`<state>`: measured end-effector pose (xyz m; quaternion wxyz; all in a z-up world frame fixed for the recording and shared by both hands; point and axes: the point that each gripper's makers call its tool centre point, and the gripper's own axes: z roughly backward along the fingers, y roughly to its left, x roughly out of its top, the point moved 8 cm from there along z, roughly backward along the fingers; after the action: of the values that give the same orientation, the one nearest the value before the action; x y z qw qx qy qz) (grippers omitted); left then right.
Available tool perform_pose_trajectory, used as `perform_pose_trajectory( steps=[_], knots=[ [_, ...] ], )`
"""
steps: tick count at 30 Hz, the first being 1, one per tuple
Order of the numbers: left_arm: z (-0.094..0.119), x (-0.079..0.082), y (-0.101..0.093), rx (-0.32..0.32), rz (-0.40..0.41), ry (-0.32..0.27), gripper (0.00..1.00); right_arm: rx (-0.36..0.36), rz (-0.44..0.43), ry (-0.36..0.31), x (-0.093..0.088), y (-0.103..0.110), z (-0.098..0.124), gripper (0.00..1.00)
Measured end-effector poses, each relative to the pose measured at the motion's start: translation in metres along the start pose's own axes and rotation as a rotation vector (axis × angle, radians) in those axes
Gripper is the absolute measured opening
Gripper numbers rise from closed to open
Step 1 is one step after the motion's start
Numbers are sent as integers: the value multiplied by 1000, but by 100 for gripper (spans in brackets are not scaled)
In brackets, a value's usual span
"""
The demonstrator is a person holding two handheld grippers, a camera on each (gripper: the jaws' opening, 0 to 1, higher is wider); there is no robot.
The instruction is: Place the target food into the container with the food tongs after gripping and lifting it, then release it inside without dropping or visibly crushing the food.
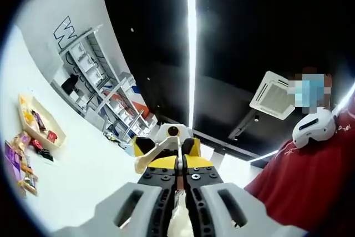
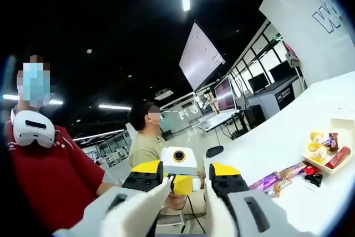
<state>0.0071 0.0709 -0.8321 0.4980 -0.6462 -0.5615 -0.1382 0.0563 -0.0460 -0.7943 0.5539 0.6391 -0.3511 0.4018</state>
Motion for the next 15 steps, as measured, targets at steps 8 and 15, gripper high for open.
perform_pose_trajectory(
  steps=[8,15],
  knots=[
    [-3,0,3,-1,15,-31,1,-10,-3,-18,3,-1,2,29],
    [-3,-3,3,-1,18,-9,1,-3,15,2,0,0,3,31]
  ],
)
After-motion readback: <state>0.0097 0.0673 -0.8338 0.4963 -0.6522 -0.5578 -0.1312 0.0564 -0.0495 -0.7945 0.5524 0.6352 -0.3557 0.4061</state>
